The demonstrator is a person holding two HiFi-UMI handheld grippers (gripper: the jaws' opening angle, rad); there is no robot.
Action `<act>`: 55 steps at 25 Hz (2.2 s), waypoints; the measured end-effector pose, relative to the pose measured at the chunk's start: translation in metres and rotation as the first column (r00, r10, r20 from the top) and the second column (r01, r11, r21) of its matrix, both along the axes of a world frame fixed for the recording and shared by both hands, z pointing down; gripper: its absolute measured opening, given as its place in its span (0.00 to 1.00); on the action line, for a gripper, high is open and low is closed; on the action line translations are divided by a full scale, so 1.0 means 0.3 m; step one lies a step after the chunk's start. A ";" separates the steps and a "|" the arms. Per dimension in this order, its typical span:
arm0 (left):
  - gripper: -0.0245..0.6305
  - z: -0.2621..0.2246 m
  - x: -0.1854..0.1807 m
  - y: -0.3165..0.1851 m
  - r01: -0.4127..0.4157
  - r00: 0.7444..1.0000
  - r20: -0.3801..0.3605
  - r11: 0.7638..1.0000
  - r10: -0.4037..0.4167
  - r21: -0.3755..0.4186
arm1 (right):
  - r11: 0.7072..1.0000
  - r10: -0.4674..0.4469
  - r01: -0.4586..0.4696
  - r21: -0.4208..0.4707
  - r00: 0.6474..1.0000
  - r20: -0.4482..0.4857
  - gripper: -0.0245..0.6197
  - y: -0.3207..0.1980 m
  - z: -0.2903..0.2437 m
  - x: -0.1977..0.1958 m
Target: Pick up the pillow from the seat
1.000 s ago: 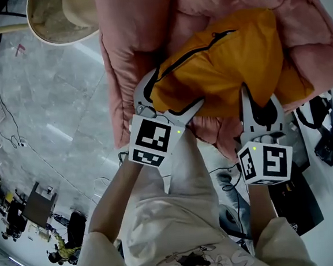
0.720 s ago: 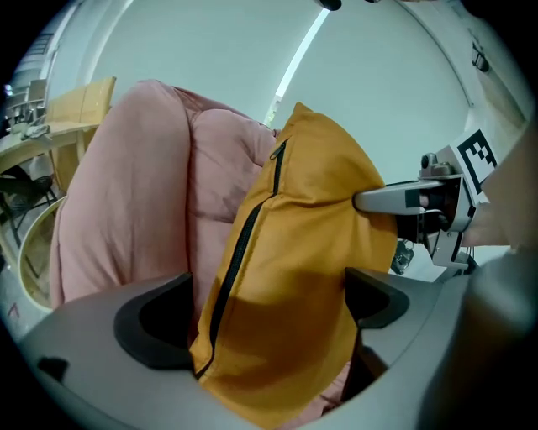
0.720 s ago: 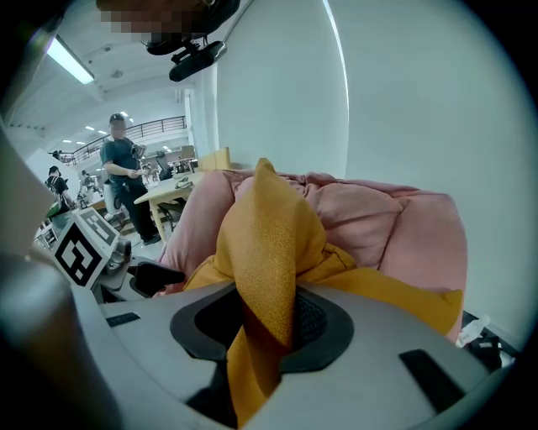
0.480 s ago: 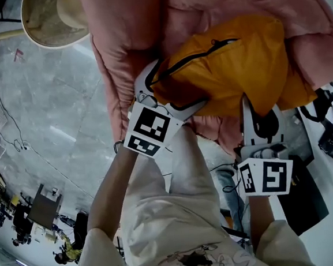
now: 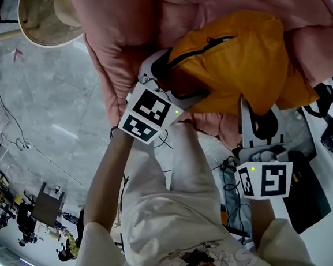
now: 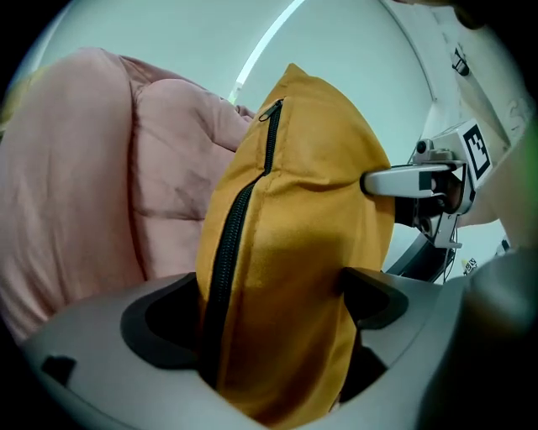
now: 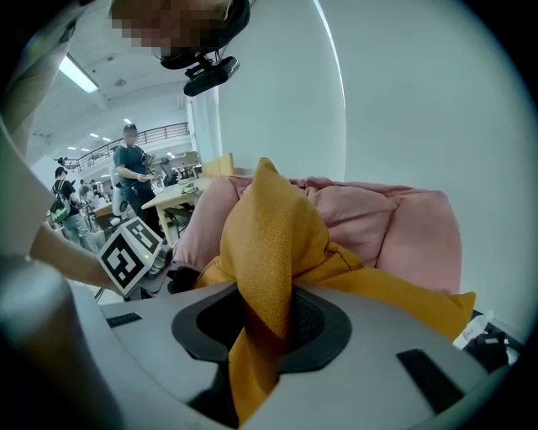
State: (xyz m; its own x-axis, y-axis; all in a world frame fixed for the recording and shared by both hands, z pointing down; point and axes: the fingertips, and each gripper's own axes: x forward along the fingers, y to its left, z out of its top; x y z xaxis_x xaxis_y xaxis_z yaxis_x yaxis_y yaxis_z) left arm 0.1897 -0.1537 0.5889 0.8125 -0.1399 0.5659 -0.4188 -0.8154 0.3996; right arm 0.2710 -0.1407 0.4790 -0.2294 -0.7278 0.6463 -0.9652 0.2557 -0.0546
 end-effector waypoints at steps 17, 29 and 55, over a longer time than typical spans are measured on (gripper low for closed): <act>0.34 -0.052 -0.015 0.101 0.129 0.989 0.070 0.992 -0.128 -0.005 | 0.999 0.032 -0.031 0.012 0.999 -0.042 0.21 0.021 -0.024 -0.011; 0.33 -0.237 -0.057 0.140 0.169 0.985 0.042 0.986 -0.168 0.001 | 0.995 0.049 -0.043 0.085 0.996 -0.070 0.21 0.065 -0.180 -0.040; 0.33 -0.864 -0.484 0.333 0.279 0.948 0.102 0.942 -0.301 0.184 | 0.945 -0.030 0.012 0.326 0.998 0.050 0.21 0.286 -0.790 -0.429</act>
